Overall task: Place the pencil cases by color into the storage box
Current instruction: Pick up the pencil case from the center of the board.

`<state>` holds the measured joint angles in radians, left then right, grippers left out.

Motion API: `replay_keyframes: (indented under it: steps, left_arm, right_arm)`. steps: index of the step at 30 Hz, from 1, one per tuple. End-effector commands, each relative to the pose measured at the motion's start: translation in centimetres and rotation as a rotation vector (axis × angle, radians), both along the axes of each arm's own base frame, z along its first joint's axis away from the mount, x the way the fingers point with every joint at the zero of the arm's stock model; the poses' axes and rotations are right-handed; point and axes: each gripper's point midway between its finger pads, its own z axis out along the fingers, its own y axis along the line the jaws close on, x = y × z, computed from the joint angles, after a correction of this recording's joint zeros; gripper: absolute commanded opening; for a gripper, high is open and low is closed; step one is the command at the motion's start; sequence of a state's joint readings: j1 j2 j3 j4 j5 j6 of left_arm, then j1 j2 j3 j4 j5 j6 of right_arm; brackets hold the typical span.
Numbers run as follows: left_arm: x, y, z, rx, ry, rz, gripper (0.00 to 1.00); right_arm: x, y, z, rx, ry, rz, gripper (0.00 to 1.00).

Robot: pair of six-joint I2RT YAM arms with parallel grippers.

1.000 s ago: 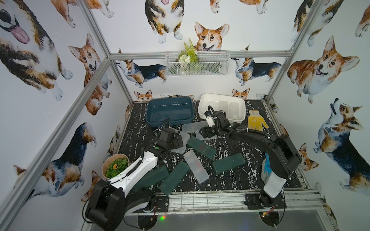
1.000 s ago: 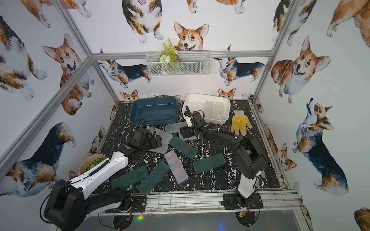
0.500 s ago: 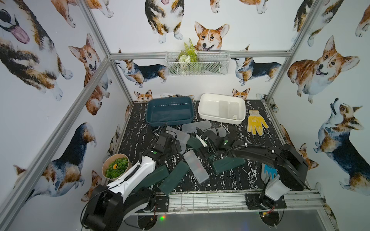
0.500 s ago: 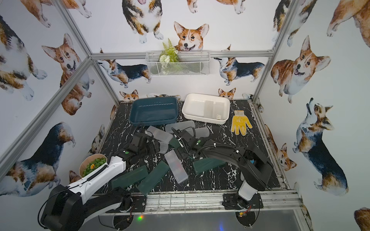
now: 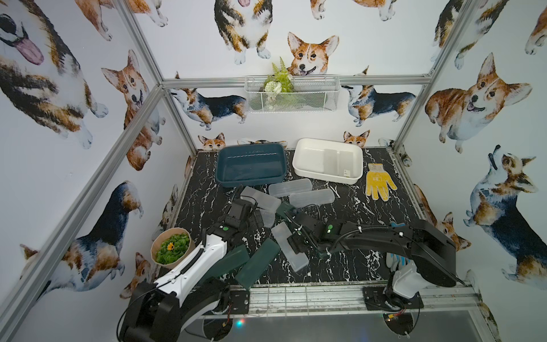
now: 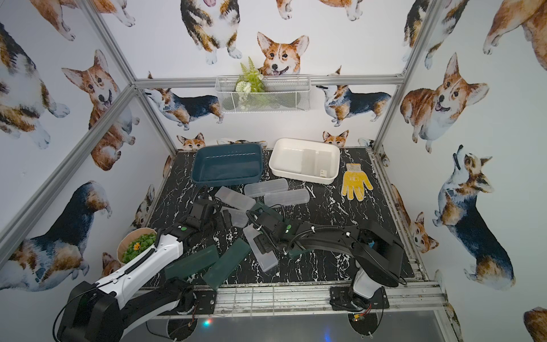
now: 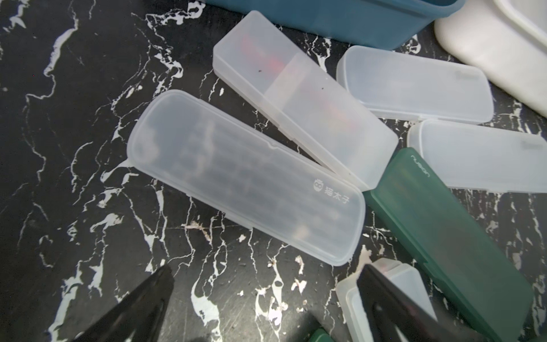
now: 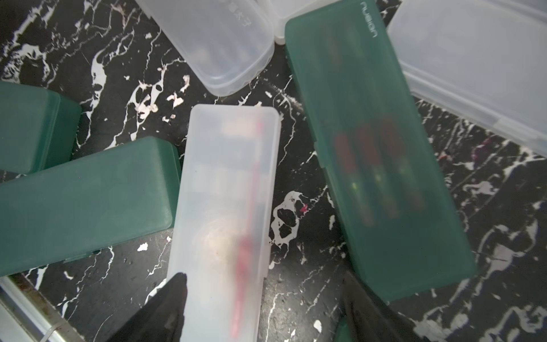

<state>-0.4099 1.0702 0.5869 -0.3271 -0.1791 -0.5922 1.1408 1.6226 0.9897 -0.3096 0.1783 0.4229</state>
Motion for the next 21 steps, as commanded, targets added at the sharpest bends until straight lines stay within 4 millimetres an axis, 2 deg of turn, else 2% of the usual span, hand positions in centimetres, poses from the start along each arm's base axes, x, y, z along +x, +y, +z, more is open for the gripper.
replay_keyframes:
  steps: [1,5,11,15,21]
  left_arm:
    - [-0.1,0.4,-0.4,-0.007,0.015,0.025,1.00]
    - [0.1,0.9,-1.3,-0.011,0.035,0.036,1.00]
    - [0.0,1.1,-2.5,-0.030,0.062,0.049,1.00]
    - [0.0,1.1,-2.8,-0.036,0.064,0.049,1.00]
    - [0.0,1.2,-2.8,-0.042,0.059,0.049,1.00]
  right_arm:
    - [0.2,0.9,-0.4,0.011,0.018,-0.018,0.83]
    - [-0.1,1.5,-1.3,0.002,0.044,-0.011,0.83]
    - [0.2,2.8,-1.7,0.001,0.052,-0.003,0.82]
    - [0.8,3.8,-1.7,0.001,0.046,-0.003,0.83]
    - [1.7,5.0,-2.7,-0.041,0.040,-0.003,0.84]
